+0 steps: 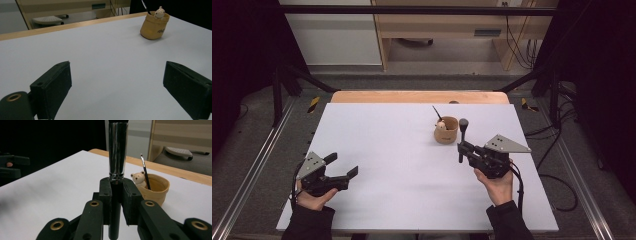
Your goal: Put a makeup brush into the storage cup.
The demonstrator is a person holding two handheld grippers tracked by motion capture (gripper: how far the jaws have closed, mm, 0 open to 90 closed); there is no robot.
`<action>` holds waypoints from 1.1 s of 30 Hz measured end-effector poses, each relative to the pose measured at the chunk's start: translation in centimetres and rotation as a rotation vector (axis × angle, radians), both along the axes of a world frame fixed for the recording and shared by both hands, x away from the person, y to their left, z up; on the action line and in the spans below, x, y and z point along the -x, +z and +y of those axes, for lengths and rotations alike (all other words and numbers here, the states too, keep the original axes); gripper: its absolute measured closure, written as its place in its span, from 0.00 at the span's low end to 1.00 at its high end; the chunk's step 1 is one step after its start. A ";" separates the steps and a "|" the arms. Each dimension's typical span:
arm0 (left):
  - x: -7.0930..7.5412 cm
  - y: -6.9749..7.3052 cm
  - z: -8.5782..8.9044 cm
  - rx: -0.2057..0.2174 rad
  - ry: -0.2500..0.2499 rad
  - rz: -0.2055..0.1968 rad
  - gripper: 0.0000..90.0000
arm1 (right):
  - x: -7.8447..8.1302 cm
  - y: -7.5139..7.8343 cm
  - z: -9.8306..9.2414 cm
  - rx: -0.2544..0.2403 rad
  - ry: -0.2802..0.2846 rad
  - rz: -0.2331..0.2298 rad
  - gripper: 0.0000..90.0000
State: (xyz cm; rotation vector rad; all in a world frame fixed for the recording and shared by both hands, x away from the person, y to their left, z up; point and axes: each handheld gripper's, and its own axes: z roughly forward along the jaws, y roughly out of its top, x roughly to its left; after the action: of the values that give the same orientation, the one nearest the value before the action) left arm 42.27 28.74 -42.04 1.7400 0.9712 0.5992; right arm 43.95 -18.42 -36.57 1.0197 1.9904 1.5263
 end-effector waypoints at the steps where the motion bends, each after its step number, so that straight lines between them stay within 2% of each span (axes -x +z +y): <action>1: 0.0 0.0 0.0 0.000 -0.001 -0.001 0.09 | -0.1 0.1 0.1 -0.004 -0.004 -0.001 0.88; 15: -0.1 0.0 -0.1 -0.003 -0.008 -0.001 0.09 | -2.1 1.3 0.8 -0.027 -0.052 -0.003 0.88; 24: -0.2 0.0 -0.1 -0.006 -0.019 -0.004 0.08 | -3.8 1.5 0.9 -0.035 -0.092 0.007 0.88; 33: -0.2 -0.1 -0.1 -0.002 -0.017 -0.004 0.08 | -5.4 1.0 0.8 -0.037 -0.126 0.021 0.88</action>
State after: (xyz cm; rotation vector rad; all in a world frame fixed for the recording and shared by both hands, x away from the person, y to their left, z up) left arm 42.47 28.64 -42.11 1.7466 0.9527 0.5925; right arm 49.33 -17.58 -35.57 1.1579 1.8800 1.4959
